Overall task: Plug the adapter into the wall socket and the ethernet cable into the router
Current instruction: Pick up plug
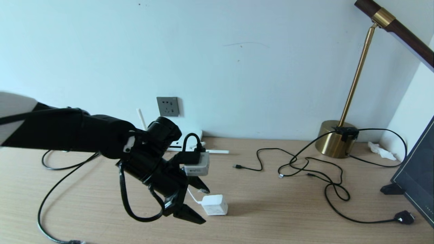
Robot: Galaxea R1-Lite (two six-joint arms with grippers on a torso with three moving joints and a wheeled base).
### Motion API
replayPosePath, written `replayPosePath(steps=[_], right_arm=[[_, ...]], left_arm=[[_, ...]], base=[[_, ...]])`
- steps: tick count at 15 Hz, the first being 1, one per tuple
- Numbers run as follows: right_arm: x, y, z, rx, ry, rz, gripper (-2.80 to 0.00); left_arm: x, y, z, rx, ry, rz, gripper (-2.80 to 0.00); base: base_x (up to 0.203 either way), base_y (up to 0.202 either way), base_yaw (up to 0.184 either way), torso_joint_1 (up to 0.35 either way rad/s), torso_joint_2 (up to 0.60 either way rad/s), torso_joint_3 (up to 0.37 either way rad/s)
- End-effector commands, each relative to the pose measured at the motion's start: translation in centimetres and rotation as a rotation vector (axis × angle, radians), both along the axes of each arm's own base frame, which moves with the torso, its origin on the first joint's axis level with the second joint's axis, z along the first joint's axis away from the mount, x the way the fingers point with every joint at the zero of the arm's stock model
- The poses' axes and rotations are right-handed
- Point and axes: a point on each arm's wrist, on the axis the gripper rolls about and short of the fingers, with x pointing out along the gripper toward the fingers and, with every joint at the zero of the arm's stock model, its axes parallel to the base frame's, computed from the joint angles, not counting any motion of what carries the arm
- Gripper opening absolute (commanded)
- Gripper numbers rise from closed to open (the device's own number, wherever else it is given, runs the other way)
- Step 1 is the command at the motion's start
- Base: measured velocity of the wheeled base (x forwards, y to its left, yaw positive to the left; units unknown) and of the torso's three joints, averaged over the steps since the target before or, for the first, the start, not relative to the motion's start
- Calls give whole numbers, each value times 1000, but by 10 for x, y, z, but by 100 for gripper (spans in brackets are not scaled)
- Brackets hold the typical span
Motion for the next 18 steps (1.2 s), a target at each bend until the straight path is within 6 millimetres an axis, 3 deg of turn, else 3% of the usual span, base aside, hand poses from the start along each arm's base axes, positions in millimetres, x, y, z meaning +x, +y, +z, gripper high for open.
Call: replayPosePath(steps=[1, 9, 18], right_arm=[[1, 0, -3, 0, 12, 0, -280], [1, 0, -3, 0, 12, 0, -280], [1, 0, -3, 0, 12, 0, -280]], left_arm=[[5, -6, -11, 13, 16, -14, 0], [37, -20, -18, 11, -22, 9, 0], [49, -24, -37, 76, -10, 34, 0]], base=[[0, 0, 0, 0, 0, 0], [0, 0, 0, 0, 0, 0], [0, 0, 0, 0, 0, 0]])
